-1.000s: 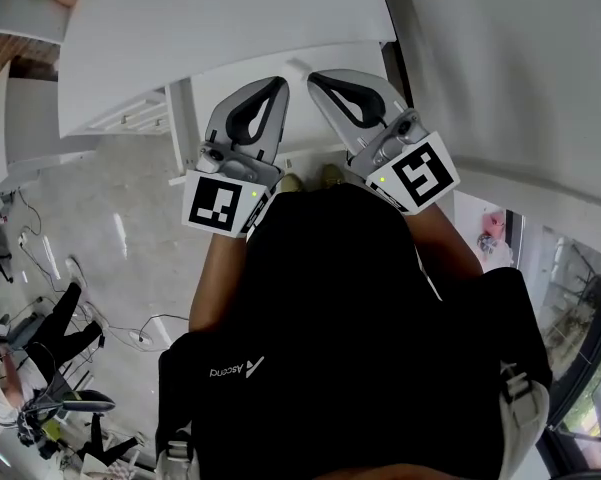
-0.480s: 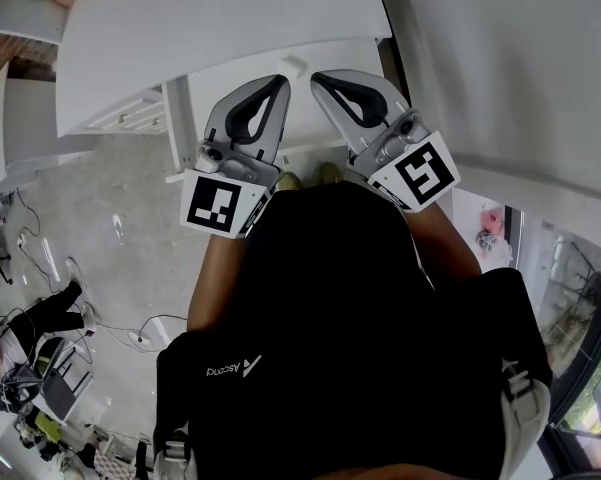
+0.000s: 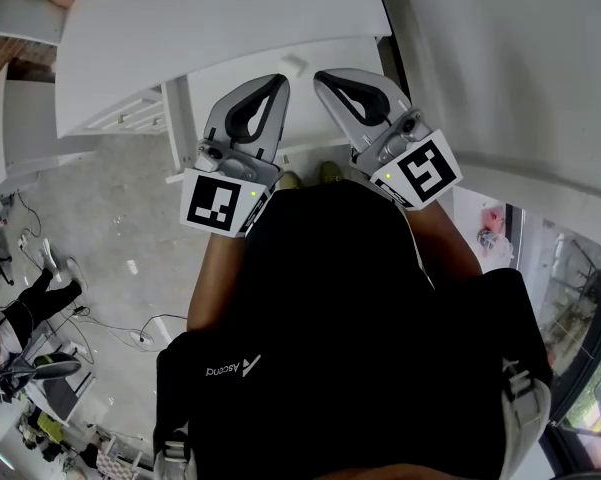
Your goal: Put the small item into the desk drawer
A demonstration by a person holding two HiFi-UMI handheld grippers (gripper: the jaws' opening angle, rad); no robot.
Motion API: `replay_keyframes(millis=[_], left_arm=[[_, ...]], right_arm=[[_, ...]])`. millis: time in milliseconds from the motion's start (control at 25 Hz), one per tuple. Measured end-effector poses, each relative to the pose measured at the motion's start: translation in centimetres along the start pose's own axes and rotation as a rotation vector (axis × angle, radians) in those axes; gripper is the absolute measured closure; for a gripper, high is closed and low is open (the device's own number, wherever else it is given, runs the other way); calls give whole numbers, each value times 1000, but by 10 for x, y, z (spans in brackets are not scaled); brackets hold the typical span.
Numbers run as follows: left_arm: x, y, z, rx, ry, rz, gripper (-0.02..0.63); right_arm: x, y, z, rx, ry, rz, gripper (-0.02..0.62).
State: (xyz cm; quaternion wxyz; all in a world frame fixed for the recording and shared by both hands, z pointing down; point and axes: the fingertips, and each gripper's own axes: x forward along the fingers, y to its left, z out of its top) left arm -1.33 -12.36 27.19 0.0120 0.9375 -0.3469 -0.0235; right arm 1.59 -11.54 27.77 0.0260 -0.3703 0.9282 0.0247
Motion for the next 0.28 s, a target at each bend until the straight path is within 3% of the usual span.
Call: replay_keyframes(millis=[280], left_arm=[[3, -2, 6, -11, -32, -23, 607]], right_arm=[[1, -1, 2, 4, 8, 6, 595]])
